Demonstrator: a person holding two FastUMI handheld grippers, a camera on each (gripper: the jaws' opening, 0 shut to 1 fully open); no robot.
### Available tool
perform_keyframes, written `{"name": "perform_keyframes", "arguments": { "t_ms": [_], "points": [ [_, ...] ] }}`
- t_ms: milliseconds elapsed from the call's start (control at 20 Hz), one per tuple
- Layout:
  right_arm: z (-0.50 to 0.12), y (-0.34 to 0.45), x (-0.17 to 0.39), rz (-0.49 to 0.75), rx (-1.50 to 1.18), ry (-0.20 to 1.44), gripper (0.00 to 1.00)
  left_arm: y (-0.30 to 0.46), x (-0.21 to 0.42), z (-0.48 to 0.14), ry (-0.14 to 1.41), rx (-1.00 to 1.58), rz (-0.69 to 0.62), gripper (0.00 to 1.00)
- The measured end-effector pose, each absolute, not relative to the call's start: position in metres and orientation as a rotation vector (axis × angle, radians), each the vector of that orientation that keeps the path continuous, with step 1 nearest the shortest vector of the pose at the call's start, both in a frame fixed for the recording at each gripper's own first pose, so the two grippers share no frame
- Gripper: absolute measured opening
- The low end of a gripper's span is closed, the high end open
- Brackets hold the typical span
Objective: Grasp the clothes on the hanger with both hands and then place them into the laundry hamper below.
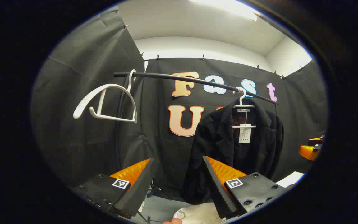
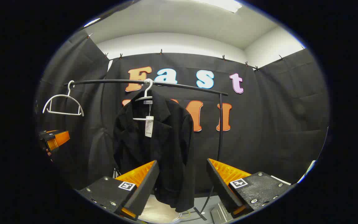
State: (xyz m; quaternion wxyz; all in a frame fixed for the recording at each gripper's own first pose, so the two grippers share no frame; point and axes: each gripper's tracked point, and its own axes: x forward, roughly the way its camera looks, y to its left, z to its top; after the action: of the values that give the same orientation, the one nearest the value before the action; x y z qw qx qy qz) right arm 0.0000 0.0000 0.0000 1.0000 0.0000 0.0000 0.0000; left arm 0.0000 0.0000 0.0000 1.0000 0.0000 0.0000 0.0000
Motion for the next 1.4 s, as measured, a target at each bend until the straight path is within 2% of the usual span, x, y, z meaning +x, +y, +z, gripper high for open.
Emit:
{"name": "perform_keyframes", "arguments": {
  "t_ms": [50,100,300,400,650,700,750,1050,1200,1400],
  "points": [
    [-0.001,0.003,0.002,0.005,0.006,0.004,0.95,-0.001,-0.001,0.002,-0.006,0.001,-0.002,0.96],
    [-0.001,0.007,0.002,0.012,0.014,0.002,0.95,-0.002,-0.002,0.003,-0.009,0.001,-0.009,0.93],
    [0.002,0.016,0.003,0.022,0.018,-0.012,0.95,-0.005,-0.006,0.004,-0.016,0.007,-0.026,1.00],
    [0.003,0.020,0.000,0.023,0.016,-0.012,0.94,-0.008,-0.007,0.004,-0.013,-0.005,-0.042,0.96],
    [-0.001,0.028,-0.007,0.011,0.003,-0.001,0.94,-0.006,-0.006,0.000,-0.003,-0.015,-0.061,0.96],
    [-0.001,0.030,-0.008,0.009,0.002,0.000,0.94,-0.005,-0.006,-0.001,-0.001,-0.015,-0.062,1.00],
    [-0.001,0.031,-0.009,0.005,0.001,0.001,0.94,-0.004,-0.005,-0.001,0.002,-0.018,-0.065,0.96],
    [-0.005,0.047,-0.010,-0.006,0.021,0.014,0.94,0.003,-0.006,-0.002,0.000,-0.014,-0.082,0.96],
    [-0.007,0.057,0.004,-0.008,0.023,0.013,0.94,0.008,-0.006,-0.003,0.002,-0.012,-0.091,0.96],
    [-0.015,0.073,0.051,-0.011,0.028,0.019,0.94,0.014,-0.004,-0.007,0.010,-0.024,-0.103,0.96]
  ]
}}
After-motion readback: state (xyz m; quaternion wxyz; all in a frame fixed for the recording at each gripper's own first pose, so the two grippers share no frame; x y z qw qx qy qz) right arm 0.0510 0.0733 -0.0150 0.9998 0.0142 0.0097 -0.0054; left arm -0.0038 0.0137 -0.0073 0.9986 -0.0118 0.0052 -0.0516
